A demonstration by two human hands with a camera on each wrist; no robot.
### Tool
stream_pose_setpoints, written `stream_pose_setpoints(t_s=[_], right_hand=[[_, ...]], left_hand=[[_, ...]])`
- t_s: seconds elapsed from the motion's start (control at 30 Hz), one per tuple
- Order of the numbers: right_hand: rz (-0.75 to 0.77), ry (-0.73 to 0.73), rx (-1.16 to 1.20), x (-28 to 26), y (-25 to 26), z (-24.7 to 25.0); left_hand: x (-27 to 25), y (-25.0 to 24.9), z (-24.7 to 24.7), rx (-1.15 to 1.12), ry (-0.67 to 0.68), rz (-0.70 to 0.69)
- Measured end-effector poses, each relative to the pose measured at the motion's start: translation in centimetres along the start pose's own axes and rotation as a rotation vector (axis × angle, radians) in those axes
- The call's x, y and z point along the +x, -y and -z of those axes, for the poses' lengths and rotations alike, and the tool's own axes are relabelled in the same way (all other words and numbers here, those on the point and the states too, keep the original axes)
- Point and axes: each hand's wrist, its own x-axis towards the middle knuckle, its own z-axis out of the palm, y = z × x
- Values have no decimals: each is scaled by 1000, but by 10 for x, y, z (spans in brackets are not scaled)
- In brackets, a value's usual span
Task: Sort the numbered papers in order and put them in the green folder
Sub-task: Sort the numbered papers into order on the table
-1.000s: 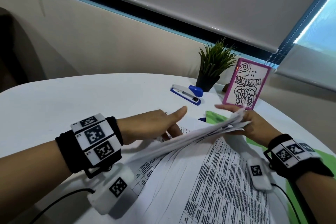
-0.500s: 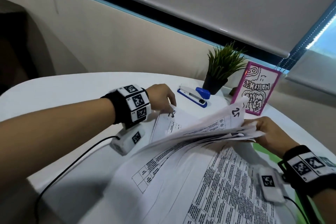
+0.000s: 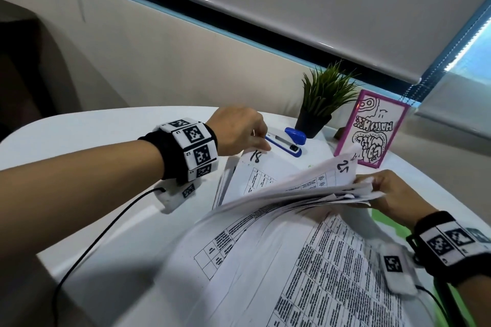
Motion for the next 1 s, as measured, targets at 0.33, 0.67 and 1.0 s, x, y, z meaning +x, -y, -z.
stream_pose_setpoints(t_s=[0.33,0.67,1.0], right_hand=[[-61,-23,-92,13,-10,-3],[14,-37,-129,15,-14,-8],[11,-27,-310,12,-18,-10]], left_hand=[[-20,1,-10,-229,439,207],[-31,29,6,-763,-8,516],[-42,32,11,-376,47,623]])
